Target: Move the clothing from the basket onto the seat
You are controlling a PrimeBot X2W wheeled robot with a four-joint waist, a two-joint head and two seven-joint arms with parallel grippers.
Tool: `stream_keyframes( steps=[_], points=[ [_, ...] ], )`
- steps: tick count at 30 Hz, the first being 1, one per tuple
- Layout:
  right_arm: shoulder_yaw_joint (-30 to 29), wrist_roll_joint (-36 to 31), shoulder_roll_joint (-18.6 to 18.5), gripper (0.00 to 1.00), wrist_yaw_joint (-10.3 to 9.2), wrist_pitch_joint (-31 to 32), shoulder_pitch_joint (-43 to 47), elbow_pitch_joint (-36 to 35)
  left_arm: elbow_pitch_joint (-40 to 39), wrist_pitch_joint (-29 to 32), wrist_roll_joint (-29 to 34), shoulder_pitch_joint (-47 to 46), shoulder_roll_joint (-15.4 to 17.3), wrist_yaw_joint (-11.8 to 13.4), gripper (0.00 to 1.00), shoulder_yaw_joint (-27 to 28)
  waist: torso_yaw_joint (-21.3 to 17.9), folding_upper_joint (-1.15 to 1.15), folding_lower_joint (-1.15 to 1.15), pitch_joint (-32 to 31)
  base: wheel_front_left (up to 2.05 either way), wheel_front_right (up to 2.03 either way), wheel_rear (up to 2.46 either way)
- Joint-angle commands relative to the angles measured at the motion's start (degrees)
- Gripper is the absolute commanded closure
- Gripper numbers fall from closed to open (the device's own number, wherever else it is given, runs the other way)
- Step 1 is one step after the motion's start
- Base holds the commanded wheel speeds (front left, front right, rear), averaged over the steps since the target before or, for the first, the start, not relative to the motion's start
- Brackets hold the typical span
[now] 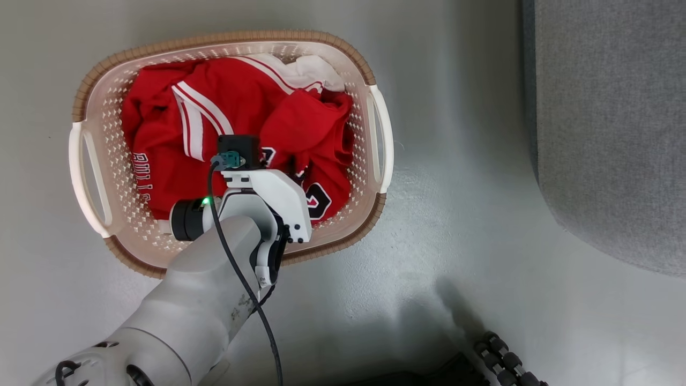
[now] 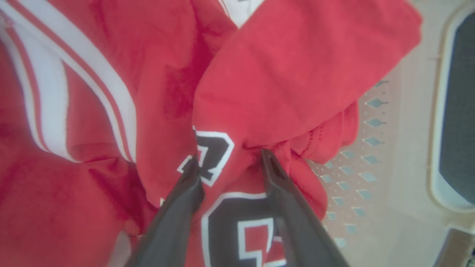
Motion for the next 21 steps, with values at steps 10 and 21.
stream_keyframes(
  steps=[10, 21],
  points=[
    [0.71, -0.14, 0.54, 0.0, 0.41, -0.34, 3.09, 1.25, -1.47, -3.29, -4.21, 3.11, 0.0, -1.68, 1.0, -2.05, 0.99, 0.0, 0.0, -5.87, 0.0, 0.0, 0.0],
    [0.43, -2.21, 2.05, 0.0, 0.41, -0.34, 8.54, 5.97, -2.21, -5.45, -0.12, 6.71, 0.0, -1.87, 1.0, 0.66, 4.09, 0.0, 0.0, -16.62, 0.0, 0.0, 0.0]
  ],
)
